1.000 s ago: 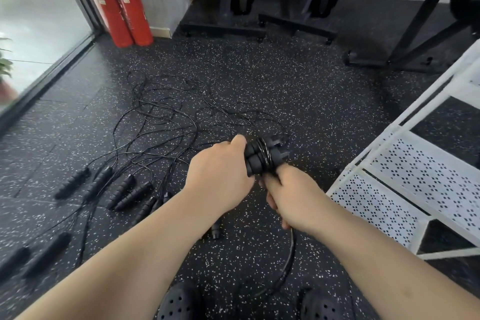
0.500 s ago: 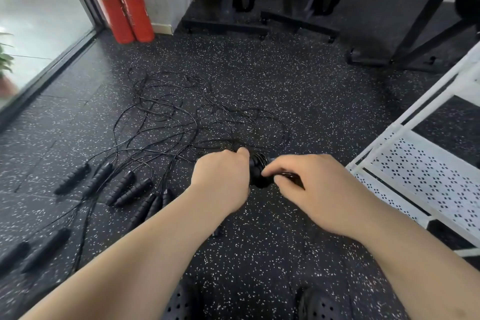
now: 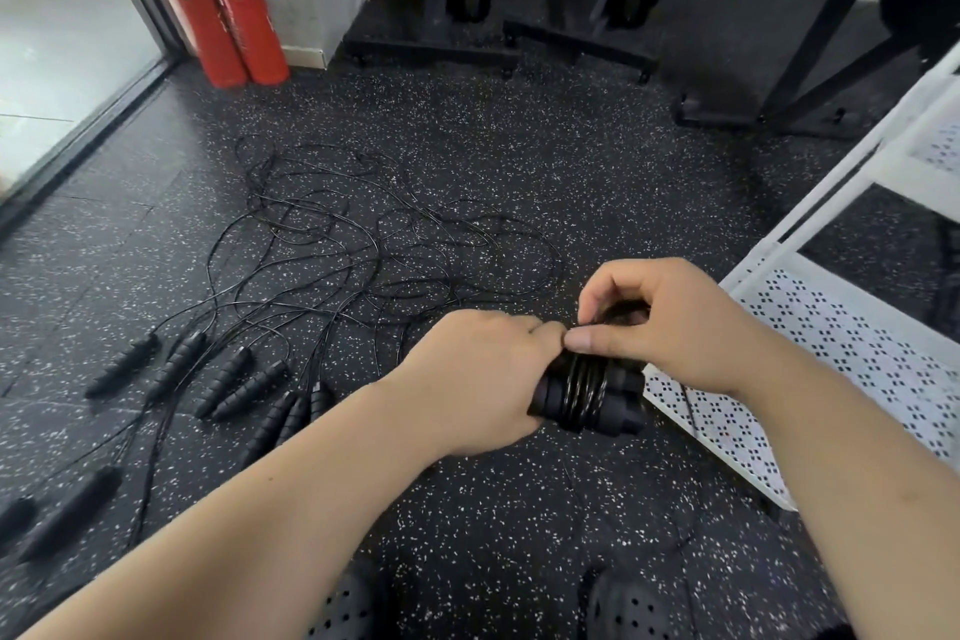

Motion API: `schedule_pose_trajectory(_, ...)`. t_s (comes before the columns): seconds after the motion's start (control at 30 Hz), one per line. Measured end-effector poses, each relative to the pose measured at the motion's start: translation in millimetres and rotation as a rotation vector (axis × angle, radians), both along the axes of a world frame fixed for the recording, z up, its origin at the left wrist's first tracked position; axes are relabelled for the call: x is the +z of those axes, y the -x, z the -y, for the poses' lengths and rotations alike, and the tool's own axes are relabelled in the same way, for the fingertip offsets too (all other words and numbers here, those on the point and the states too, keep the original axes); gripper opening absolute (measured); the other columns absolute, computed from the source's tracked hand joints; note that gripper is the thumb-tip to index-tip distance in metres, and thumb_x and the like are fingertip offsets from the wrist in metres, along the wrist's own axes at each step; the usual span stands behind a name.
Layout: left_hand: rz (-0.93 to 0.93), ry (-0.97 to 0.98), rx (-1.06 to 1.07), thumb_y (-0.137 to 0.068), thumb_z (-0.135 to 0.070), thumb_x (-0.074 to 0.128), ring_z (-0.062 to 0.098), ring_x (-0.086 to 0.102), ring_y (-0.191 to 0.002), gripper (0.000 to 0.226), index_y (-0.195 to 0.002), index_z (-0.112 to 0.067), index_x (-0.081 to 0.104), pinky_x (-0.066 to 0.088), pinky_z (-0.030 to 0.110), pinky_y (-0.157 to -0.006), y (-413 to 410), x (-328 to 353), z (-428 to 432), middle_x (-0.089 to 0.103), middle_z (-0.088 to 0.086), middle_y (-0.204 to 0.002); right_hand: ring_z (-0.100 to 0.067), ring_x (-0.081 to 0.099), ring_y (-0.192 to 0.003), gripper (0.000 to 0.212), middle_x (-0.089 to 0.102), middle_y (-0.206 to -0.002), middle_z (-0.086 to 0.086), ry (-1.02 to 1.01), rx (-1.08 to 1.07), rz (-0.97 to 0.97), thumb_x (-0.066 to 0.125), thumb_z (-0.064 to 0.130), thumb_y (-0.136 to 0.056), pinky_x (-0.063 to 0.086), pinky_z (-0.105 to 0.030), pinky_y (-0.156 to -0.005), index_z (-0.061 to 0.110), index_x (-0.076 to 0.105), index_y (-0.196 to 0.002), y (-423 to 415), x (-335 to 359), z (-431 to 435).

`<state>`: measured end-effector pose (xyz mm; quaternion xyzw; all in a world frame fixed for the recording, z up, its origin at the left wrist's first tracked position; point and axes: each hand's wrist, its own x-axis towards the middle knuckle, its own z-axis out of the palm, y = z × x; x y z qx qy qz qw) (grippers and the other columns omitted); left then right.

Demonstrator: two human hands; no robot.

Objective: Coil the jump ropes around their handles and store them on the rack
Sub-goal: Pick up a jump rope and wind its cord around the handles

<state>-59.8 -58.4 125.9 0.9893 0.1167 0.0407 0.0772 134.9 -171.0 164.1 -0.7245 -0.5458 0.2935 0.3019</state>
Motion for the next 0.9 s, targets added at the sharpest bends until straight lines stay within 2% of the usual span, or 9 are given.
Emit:
schedule_pose_trajectory(0.13,0.195,0.056,-0.053,-0.078,-0.044,0.076,0.022,0.065,-0.09,0.045,-0.114,-0.024,0.057,0.055,0.04,-0.077,4,10,-5,0.065,-0.009,-0.101,-0.009,0.065,-0.076,0.026,0.071,-0.081,0.003,-0.031,-0.026,-0.224,0.085,0.044,-0.079,0.049,-0.023,-0.076,0.021,0.076,-0.084,-8,2,2)
schedule_pose_trajectory(0.27,0.309,0.24,0.037,-0.075,-0.041,0.083,0.015,0.064,-0.087,0.051,-0.118,-0.027,0.058,0.054,0.039,-0.075,8,14,-4,0.065,-0.014,-0.097,-0.013,0.06,-0.073,0.036,0.069,-0.078,0.0,-0.057,-0.089,-0.44,0.08,0.046,-0.089,0.049,-0.023,-0.069,0.011,0.072,-0.086,1,-3,-3)
schedule_pose_trajectory(0.33,0.351,0.347,0.15,-0.077,-0.039,0.085,0.012,0.062,-0.084,0.057,-0.121,-0.033,0.05,0.051,0.035,-0.074,10,17,-2,0.066,-0.015,-0.095,-0.005,0.06,-0.068,0.03,0.068,-0.072,0.005,-0.053,-0.159,-0.51,0.072,0.032,-0.098,0.048,-0.016,-0.065,0.007,0.069,-0.082,11,-5,-8)
schedule_pose_trajectory(0.43,0.33,0.397,0.334,-0.08,-0.039,0.08,0.01,0.061,-0.08,0.055,-0.118,-0.04,0.04,0.05,0.033,-0.072,8,18,-5,0.065,-0.015,-0.091,0.004,0.054,-0.049,0.036,0.067,-0.057,0.01,0.134,-0.233,-0.171,0.054,0.002,-0.107,0.044,-0.013,-0.052,0.014,0.068,-0.075,29,-21,-18)
schedule_pose_trajectory(0.53,0.261,0.297,0.509,-0.085,-0.042,0.074,0.014,0.057,-0.073,0.047,-0.113,-0.037,0.037,0.046,0.036,-0.067,3,12,-11,0.058,-0.015,-0.085,-0.005,0.057,-0.046,0.045,0.065,-0.056,0.003,0.247,-0.231,0.02,0.045,0.018,-0.111,0.048,-0.028,-0.059,0.02,0.064,-0.07,45,-37,-25)
schedule_pose_trajectory(0.63,0.196,0.21,0.611,-0.087,-0.04,0.072,0.02,0.055,-0.07,0.046,-0.11,-0.031,0.034,0.043,0.037,-0.063,4,2,-22,0.057,-0.013,-0.087,-0.007,0.062,-0.051,0.047,0.069,-0.065,0.001,0.239,-0.131,0.116,0.037,0.039,-0.114,0.053,-0.035,-0.064,0.025,0.067,-0.08,67,-37,-23)
schedule_pose_trajectory(0.7,0.137,0.163,0.64,-0.087,-0.039,0.074,0.025,0.06,-0.073,0.048,-0.112,-0.027,0.034,0.046,0.038,-0.064,6,-2,-30,0.063,-0.007,-0.093,-0.015,0.067,-0.063,0.035,0.07,-0.075,0.002,0.24,-0.043,0.209,0.038,0.041,-0.114,0.056,-0.041,-0.067,0.028,0.064,-0.093,80,-33,-18)
schedule_pose_trajectory(0.8,0.033,0.055,0.65,-0.088,-0.037,0.074,0.028,0.058,-0.075,0.048,-0.11,-0.021,0.034,0.043,0.038,-0.063,8,-10,-34,0.065,0.0,-0.096,-0.018,0.065,-0.068,0.024,0.066,-0.083,0.003,0.271,0.053,0.375,0.042,0.041,-0.112,0.053,-0.041,-0.063,0.027,0.058,-0.101,97,-22,-8)
schedule_pose_trajectory(0.9,-0.055,0.001,0.633,-0.089,-0.034,0.071,0.029,0.059,-0.076,0.042,-0.104,-0.021,0.034,0.041,0.037,-0.062,9,-17,-39,0.065,0.002,-0.099,-0.017,0.064,-0.073,0.019,0.062,-0.086,0.007,0.252,0.124,0.564,0.041,0.04,-0.113,0.056,-0.04,-0.068,0.029,0.055,-0.106,102,-5,6)
